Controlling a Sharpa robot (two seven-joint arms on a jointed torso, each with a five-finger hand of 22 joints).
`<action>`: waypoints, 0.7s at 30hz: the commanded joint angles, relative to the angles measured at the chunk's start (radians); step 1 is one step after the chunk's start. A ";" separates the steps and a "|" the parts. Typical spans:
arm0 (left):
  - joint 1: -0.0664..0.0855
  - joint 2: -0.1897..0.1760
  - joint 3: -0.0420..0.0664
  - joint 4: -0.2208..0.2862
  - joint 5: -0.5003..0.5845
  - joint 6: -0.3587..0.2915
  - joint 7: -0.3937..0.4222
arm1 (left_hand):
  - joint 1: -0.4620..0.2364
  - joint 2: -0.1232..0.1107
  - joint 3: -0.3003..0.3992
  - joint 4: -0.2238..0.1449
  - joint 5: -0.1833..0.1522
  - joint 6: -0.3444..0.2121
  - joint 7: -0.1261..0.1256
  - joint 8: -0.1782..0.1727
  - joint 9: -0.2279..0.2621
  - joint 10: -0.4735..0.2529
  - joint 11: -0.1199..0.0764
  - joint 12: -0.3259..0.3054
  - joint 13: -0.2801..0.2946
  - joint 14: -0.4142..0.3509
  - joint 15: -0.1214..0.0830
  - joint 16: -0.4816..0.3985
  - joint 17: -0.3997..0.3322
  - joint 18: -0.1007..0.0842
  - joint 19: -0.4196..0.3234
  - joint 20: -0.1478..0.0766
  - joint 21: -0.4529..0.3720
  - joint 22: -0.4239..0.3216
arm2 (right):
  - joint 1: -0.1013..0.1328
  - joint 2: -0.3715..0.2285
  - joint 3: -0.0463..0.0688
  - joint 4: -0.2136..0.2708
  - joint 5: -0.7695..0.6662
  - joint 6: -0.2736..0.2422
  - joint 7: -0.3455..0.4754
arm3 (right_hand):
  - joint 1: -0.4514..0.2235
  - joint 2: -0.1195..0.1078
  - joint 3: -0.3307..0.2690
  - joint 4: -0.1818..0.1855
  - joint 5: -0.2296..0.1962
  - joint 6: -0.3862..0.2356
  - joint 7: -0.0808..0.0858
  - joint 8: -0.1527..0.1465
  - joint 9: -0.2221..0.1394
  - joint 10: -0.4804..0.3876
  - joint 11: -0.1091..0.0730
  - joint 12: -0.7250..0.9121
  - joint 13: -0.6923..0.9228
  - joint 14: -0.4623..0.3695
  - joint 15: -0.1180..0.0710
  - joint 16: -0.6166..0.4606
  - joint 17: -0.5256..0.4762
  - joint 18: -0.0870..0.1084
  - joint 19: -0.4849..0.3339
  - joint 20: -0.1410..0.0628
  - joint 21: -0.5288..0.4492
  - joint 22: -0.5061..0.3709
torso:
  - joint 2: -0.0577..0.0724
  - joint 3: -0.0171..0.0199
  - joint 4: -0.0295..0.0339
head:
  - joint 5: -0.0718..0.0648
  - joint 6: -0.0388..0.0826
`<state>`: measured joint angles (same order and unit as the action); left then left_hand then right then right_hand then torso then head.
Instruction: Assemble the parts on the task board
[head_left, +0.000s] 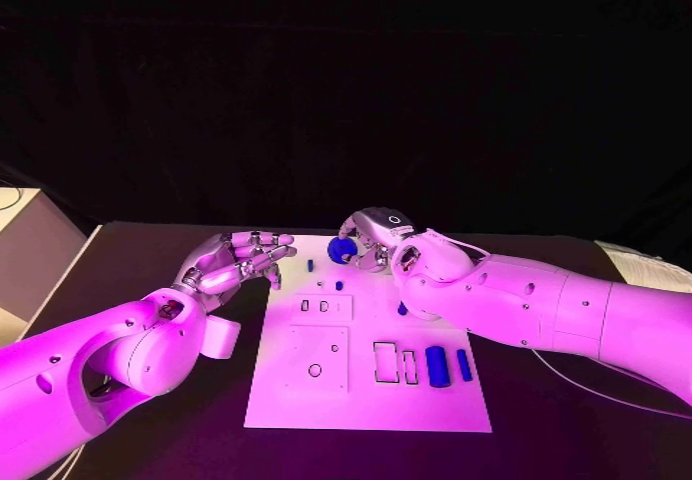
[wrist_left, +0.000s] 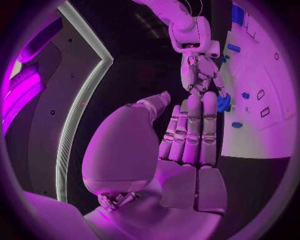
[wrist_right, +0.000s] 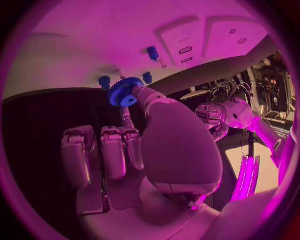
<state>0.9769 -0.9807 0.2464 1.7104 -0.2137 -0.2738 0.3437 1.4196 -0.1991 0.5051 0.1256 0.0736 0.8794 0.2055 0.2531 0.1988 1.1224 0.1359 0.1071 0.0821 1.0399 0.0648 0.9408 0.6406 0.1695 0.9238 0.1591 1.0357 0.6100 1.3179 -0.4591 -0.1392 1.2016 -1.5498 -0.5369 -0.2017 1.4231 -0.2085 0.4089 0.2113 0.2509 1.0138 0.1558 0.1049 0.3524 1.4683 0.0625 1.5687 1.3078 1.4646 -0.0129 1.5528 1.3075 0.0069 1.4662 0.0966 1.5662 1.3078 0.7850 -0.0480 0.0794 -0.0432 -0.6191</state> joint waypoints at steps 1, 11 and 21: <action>0.000 0.001 0.001 0.003 -0.001 0.018 0.004 | -0.008 0.003 0.006 0.002 -0.003 -0.007 0.001 0.001 0.001 -0.004 0.002 -0.004 0.001 -0.006 -0.001 0.002 0.000 0.015 -0.009 0.001 0.005 0.001 | -0.001 0.007 0.000 -0.003 -0.060 0.011 -0.034 | -0.005 -0.001 0.005 -0.002 -0.004 0.034 -0.021 0.021 0.013 0.103 -0.008 0.002 0.263 0.097 -0.005 0.004 0.221 -0.007 0.105 -0.006 0.005 0.263 | 0.000 0.0003 0.0014 | 0.002 -0.003; 0.000 -0.001 0.001 0.003 -0.001 0.017 0.003 | -0.008 0.003 0.006 0.002 -0.003 -0.007 0.001 0.001 0.001 -0.004 0.002 -0.004 0.001 -0.006 -0.001 0.002 0.000 0.015 -0.009 0.001 0.005 0.001 | -0.004 0.009 -0.001 0.001 -0.069 0.024 -0.034 | -0.007 -0.004 0.006 -0.003 -0.003 0.033 -0.021 0.021 0.012 0.103 -0.008 0.002 0.263 0.097 -0.005 0.005 0.222 -0.007 0.105 -0.006 0.005 0.263 | 0.000 0.0019 -0.0028 | 0.007 -0.005; 0.000 0.000 0.001 0.003 -0.001 0.017 0.002 | -0.008 0.003 0.006 0.002 -0.003 -0.007 0.001 0.001 0.001 -0.004 0.002 -0.004 0.001 -0.006 -0.001 0.002 0.000 0.015 -0.009 0.001 0.005 0.001 | -0.010 0.022 -0.008 -0.022 -0.067 0.043 -0.035 | -0.010 -0.007 0.006 -0.004 -0.005 0.033 -0.020 0.020 0.012 0.103 -0.007 0.002 0.263 0.097 -0.005 0.004 0.222 -0.007 0.105 -0.006 0.005 0.263 | 0.000 0.0020 0.0023 | 0.007 -0.007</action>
<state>0.9769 -0.9818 0.2464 1.7112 -0.2137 -0.2735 0.3417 1.4196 -0.1991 0.5051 0.1256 0.0736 0.8794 0.2055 0.2531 0.1986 1.1224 0.1359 0.1071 0.0819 1.0399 0.0648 0.9408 0.6406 0.1696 0.9238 0.1591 1.0357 0.6098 1.3086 -0.4387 -0.1470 1.1818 -1.6002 -0.5162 -0.2328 1.4157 -0.2164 0.4115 0.2083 0.2470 1.0187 0.1535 0.1085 0.3525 1.4682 0.0626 1.5687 1.3075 1.4646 -0.0128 1.5528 1.3074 0.0070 1.4662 0.0967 1.5662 1.3076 0.7850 -0.0459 0.0801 -0.0365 -0.6250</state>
